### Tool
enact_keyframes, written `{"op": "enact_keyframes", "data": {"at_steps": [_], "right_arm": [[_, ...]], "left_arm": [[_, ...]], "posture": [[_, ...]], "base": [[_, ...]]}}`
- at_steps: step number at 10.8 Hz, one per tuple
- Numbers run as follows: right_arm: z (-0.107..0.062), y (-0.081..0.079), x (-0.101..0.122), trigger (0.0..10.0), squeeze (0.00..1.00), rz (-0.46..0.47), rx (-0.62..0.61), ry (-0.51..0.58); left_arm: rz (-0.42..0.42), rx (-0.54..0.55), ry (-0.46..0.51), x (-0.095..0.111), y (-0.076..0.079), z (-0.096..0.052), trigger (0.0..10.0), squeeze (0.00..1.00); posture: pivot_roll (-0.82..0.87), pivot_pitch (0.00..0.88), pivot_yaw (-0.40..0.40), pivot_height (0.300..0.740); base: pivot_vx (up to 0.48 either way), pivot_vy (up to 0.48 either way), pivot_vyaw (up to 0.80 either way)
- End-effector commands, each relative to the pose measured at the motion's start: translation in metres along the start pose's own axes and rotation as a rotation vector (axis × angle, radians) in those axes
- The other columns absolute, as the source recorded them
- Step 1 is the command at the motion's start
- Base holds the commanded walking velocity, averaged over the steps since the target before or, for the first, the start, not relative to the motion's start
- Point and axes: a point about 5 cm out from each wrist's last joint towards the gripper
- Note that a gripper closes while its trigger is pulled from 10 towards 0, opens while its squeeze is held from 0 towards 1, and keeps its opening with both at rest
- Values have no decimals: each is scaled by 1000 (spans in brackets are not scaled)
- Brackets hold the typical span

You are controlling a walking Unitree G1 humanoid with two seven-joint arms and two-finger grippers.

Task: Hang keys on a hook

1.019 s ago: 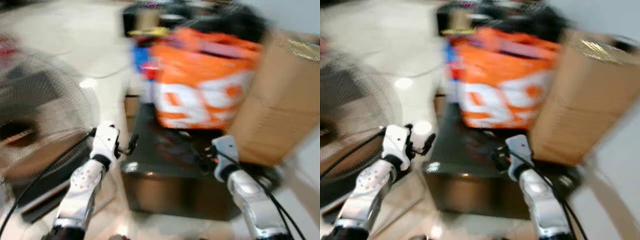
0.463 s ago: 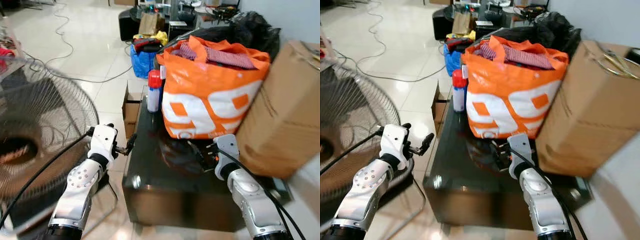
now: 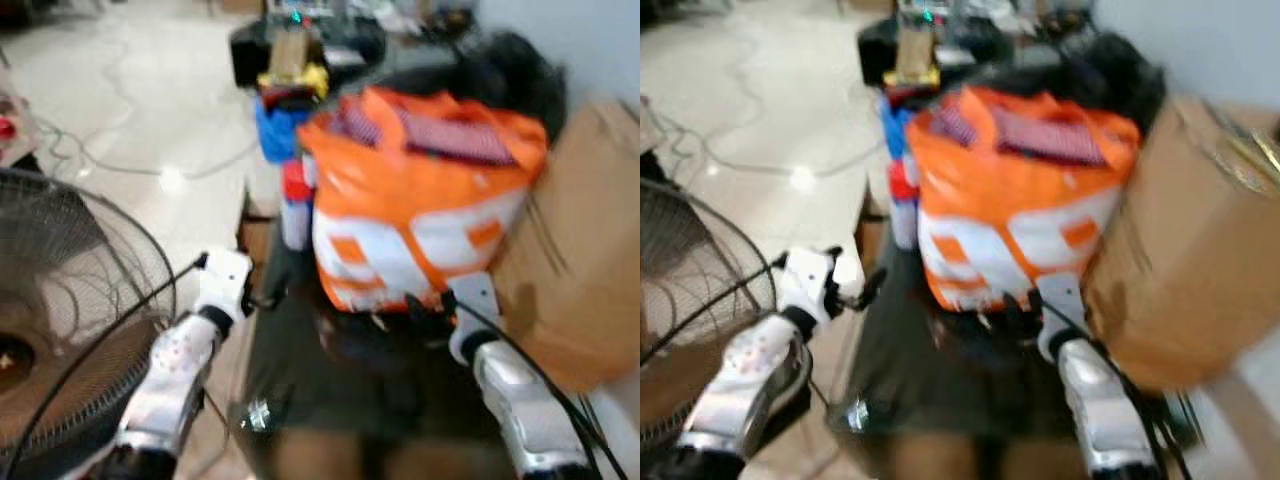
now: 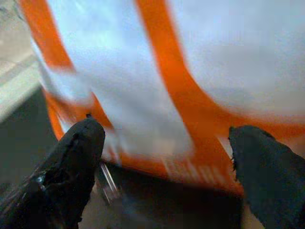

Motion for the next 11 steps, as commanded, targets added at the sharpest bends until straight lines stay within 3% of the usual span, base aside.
{"op": "enact_keyframes", "data": {"at_steps": [1, 11], "right_arm": [[3, -8, 4, 10000, 0, -8, 24, 13], [4, -5, 2, 10000, 0, -30, 23, -4]], "left_arm": [[8, 21, -22, -4, -8, -4, 10000, 545], [31, 8, -26, -5, -3, -3, 10000, 529]], "posture": [[-77, 0, -24, 732], [-78, 0, -34, 732]], "base": [[341, 0, 0], [31, 0, 0]]}}
Point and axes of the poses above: a point about 5 cm out from each wrist's last joint towards the gripper, its own z axis pointing out of the wrist towards the gripper, its own x axis along the axis of the wrist's last joint, y = z × x, and after that the axes turned 5 degrees about z, right-handed
